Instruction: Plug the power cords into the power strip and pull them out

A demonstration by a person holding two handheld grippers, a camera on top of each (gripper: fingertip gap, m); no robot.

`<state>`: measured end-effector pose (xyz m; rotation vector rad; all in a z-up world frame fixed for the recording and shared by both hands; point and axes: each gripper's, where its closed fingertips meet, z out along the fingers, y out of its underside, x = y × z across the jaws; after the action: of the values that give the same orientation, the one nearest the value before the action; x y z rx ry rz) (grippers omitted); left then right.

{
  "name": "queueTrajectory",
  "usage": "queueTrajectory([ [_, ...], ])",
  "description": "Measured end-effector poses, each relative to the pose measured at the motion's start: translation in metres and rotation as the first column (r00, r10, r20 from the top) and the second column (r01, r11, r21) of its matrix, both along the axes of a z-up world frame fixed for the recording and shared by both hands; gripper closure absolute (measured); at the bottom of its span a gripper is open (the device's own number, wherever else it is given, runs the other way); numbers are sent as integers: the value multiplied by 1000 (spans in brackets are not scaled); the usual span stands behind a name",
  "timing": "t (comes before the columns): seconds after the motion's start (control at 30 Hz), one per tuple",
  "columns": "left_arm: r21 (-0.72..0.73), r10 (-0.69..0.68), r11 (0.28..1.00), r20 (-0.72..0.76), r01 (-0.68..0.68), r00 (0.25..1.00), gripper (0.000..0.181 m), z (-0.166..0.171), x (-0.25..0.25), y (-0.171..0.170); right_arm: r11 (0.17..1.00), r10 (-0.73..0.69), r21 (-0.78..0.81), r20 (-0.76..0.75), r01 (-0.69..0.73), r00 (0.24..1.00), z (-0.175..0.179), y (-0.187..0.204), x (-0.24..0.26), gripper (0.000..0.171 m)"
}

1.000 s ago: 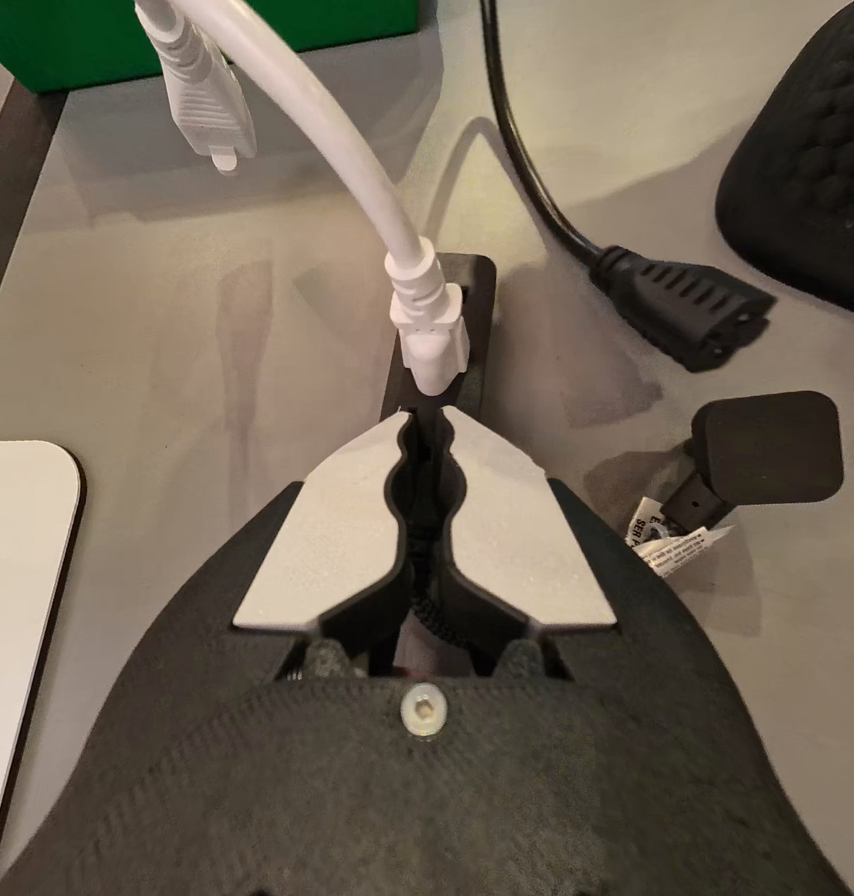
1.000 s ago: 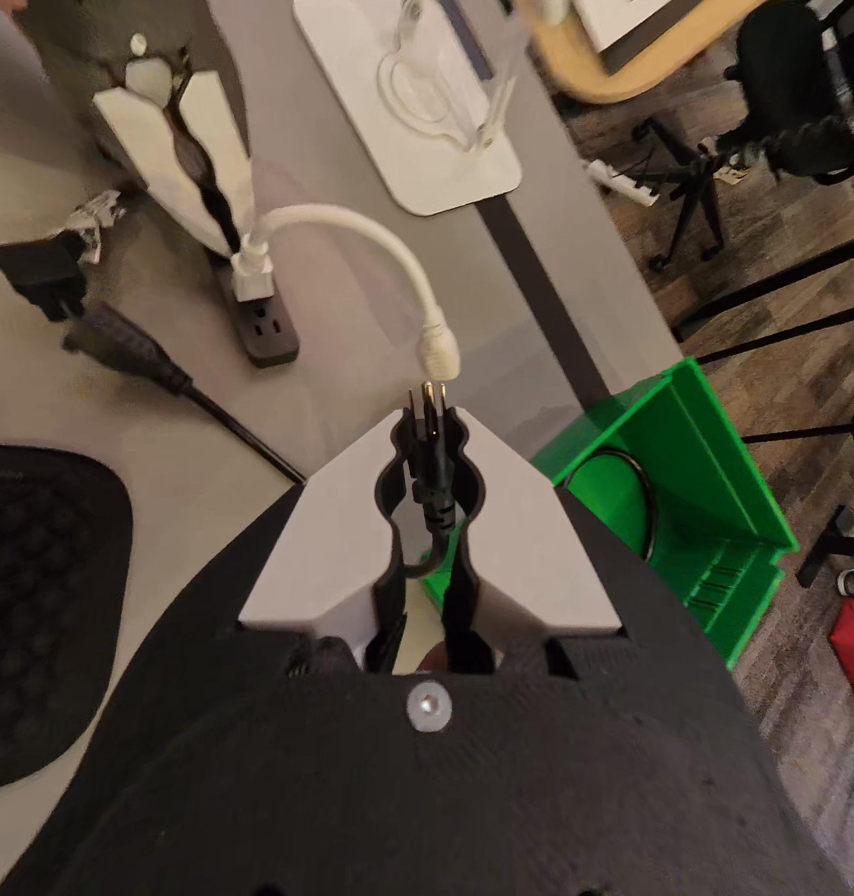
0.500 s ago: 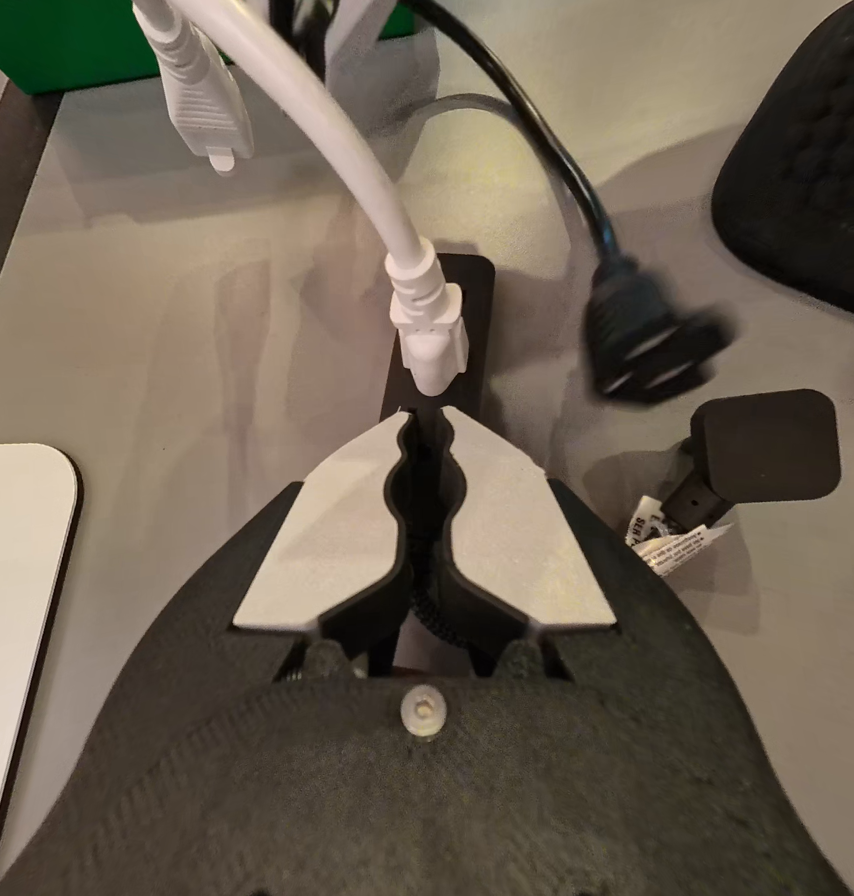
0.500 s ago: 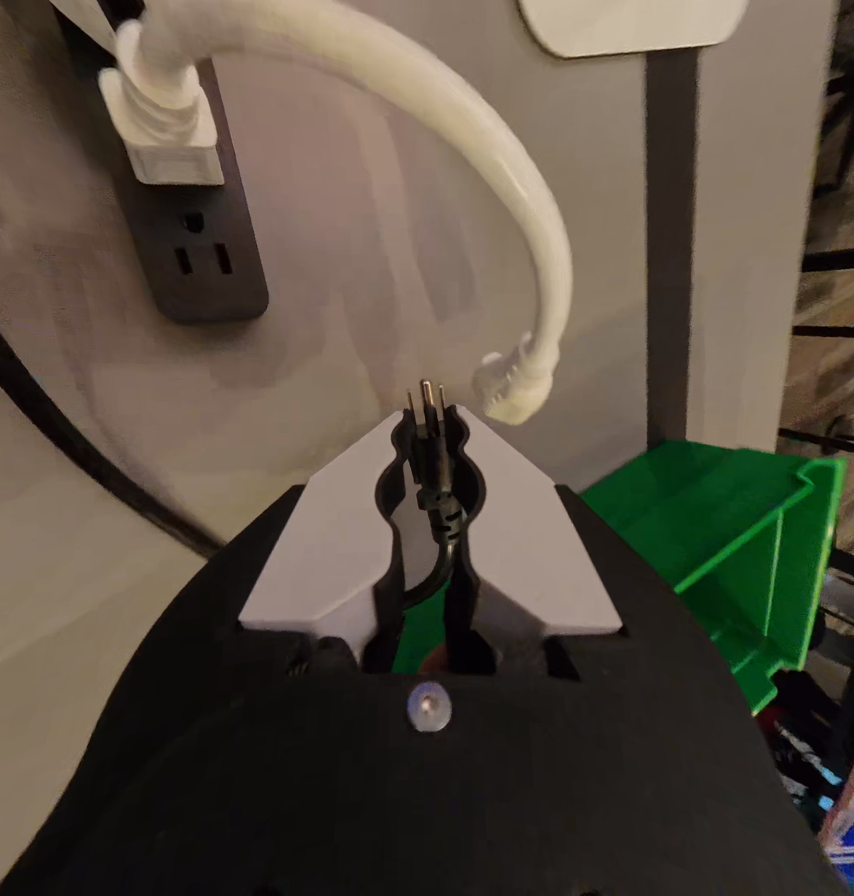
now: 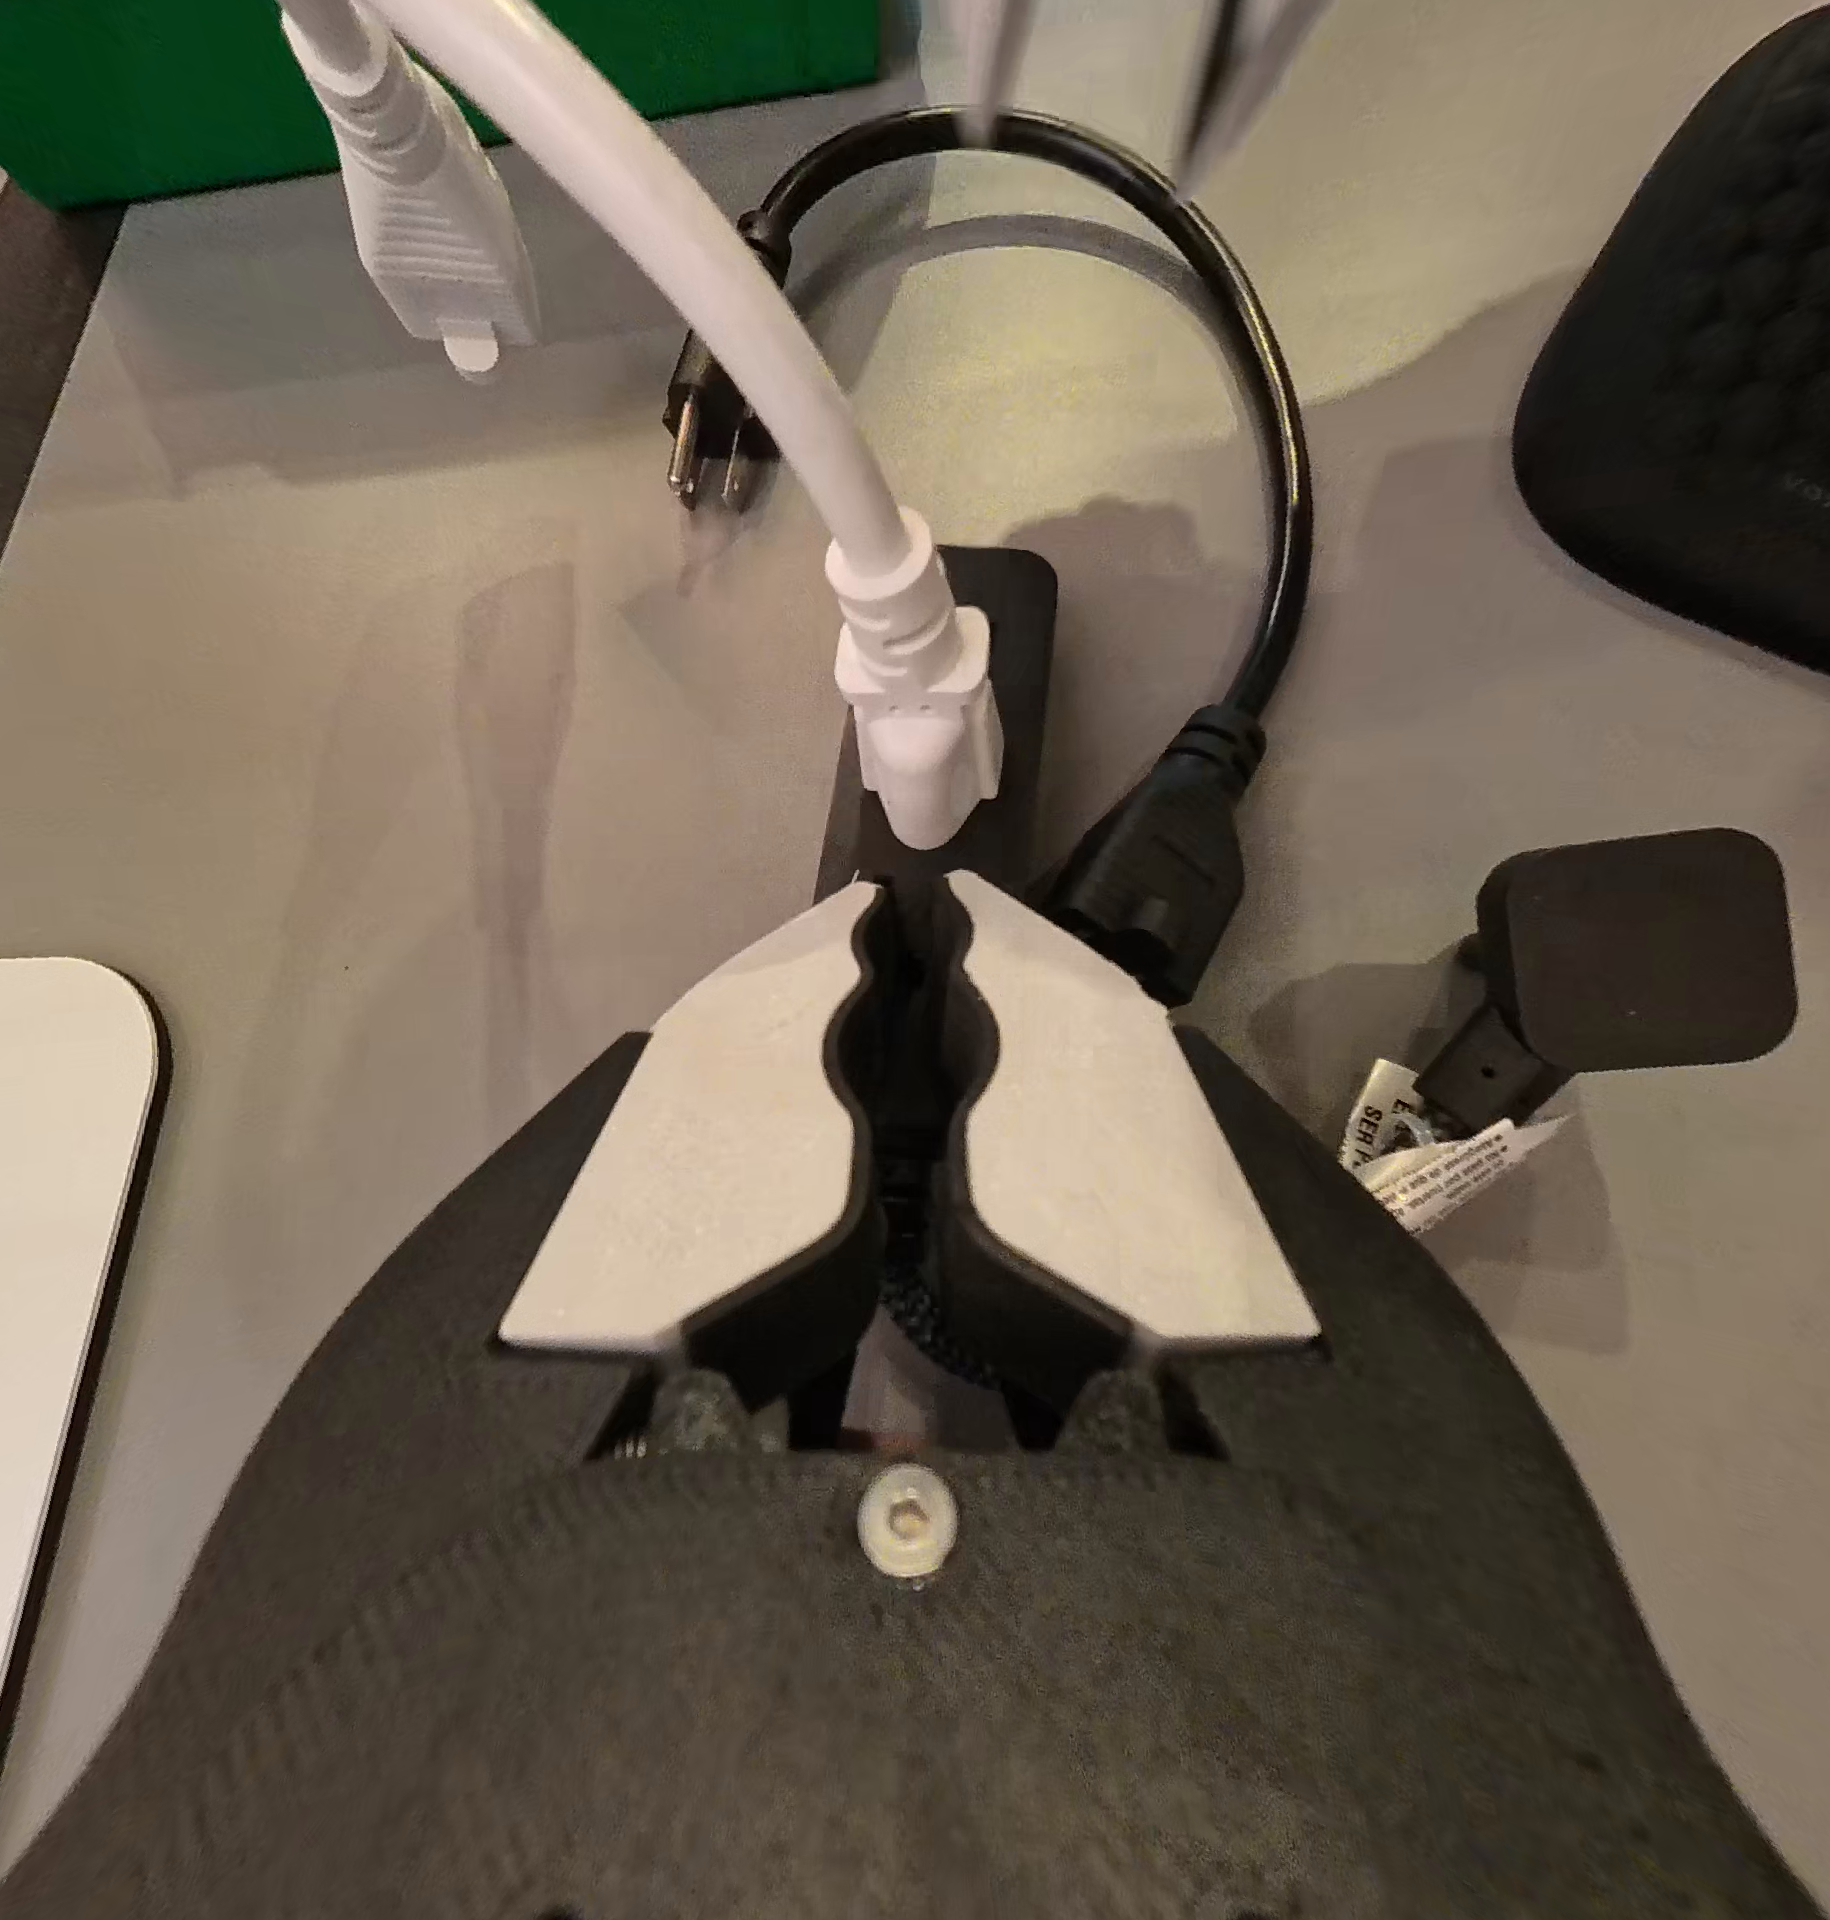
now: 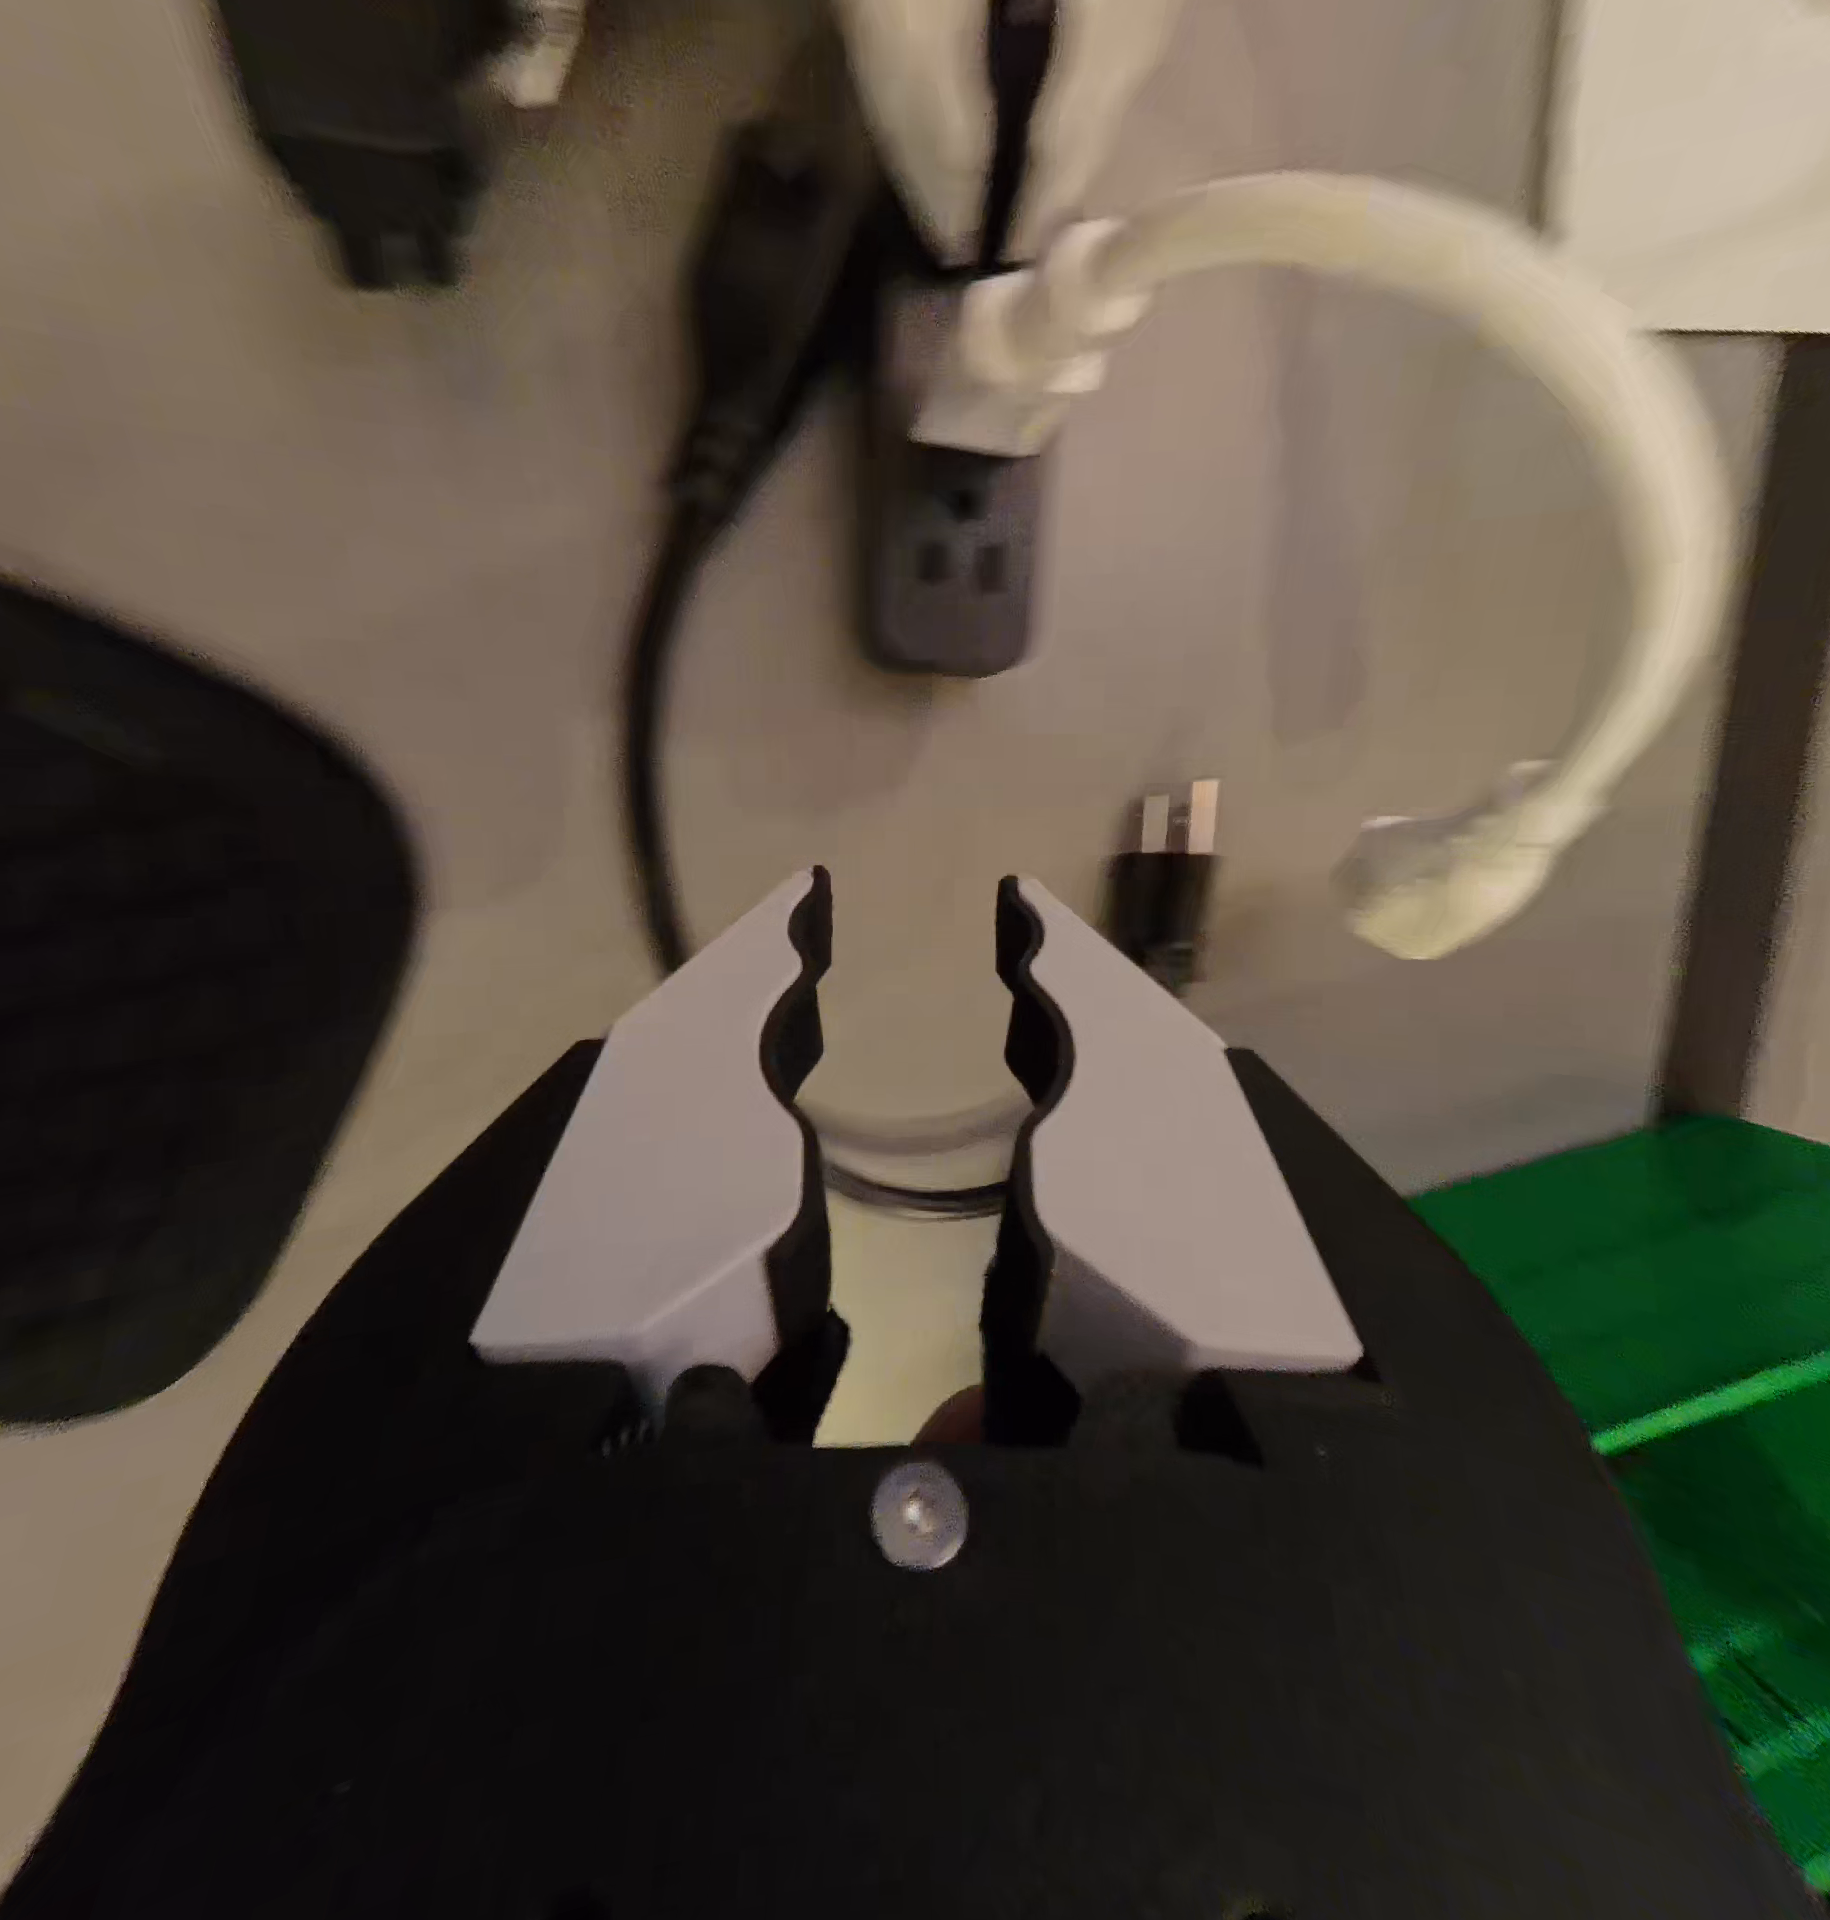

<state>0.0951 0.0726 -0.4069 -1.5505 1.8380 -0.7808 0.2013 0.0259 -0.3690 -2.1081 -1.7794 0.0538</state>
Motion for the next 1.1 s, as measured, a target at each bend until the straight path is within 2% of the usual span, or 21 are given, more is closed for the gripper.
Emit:
queueTrajectory([
  [0.1,-1,0,1000,0,0,1000,175,0,0,0,992,70,-110,72,-62,995,-19,-40,18,145],
  [0.27,0,2,1000,-2,-2,1000,174,0,0,0,977,141,-189,207,-102,968,-50,-64,50,145],
  [0.37,-1,1,1000,-2,-1,1000,174,0,0,0,972,140,-208,166,-104,976,-60,-61,48,148],
  [0.47,-2,1,1000,0,-1,1000,174,0,0,0,968,156,-218,124,-126,980,-61,-58,39,165],
  [0.67,0,-3,1000,2,3,1000,174,0,0,0,968,147,-218,81,-126,986,-61,-57,37,166],
  [0.8,0,-4,1000,4,4,1000,174,0,0,0,977,131,-173,22,-125,991,-44,-60,27,166],
  [1.1,-2,-6,1000,6,6,1000,174,0,0,0,992,88,-85,-113,-98,990,23,-64,20,166],
])
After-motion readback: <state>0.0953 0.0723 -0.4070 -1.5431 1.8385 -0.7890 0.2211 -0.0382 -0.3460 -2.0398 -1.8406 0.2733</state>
